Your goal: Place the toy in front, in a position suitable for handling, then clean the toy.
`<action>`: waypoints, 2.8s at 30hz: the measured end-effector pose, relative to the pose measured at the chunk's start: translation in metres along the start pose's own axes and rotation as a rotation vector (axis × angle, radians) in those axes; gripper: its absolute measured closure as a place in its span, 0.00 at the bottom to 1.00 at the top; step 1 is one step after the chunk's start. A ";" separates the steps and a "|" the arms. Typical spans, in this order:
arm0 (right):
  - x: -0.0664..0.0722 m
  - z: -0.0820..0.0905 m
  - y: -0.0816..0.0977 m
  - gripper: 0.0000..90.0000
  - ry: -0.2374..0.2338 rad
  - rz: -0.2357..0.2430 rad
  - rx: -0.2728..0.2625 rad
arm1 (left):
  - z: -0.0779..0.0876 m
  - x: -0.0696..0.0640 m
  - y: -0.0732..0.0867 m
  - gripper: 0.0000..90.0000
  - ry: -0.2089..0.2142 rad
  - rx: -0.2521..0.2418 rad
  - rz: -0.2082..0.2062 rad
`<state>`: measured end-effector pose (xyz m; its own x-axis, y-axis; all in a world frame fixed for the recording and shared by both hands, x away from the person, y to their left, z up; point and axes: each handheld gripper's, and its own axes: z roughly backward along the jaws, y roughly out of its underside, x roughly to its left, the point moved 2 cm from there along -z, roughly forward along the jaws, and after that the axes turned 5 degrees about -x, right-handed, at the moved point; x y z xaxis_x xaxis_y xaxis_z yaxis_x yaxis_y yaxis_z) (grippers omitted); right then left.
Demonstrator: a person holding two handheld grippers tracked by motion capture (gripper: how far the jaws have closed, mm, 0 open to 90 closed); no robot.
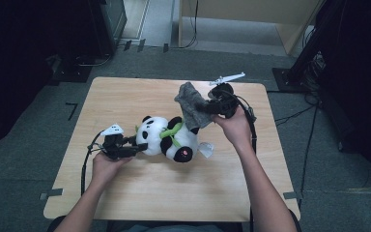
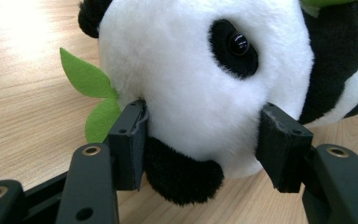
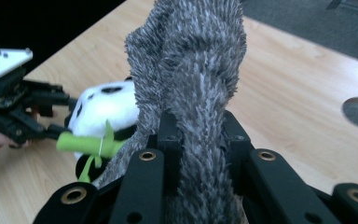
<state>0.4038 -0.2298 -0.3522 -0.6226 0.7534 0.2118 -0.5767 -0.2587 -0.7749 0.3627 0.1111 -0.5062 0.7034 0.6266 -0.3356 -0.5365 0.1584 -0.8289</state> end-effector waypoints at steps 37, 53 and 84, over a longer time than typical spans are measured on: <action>-0.041 0.014 0.059 0.83 0.003 -0.108 -0.055 | 0.001 -0.001 0.000 0.46 -0.004 0.011 -0.020; 0.012 0.012 0.035 0.83 -0.103 0.003 -0.102 | 0.002 -0.002 0.003 0.46 -0.010 0.005 -0.023; 0.005 0.027 0.054 0.83 -0.096 -0.037 -0.095 | 0.001 -0.003 0.001 0.46 -0.012 0.009 -0.014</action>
<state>0.3553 -0.2560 -0.3766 -0.6522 0.6989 0.2936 -0.5503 -0.1702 -0.8174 0.3601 0.1103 -0.5053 0.7050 0.6336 -0.3187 -0.5310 0.1737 -0.8294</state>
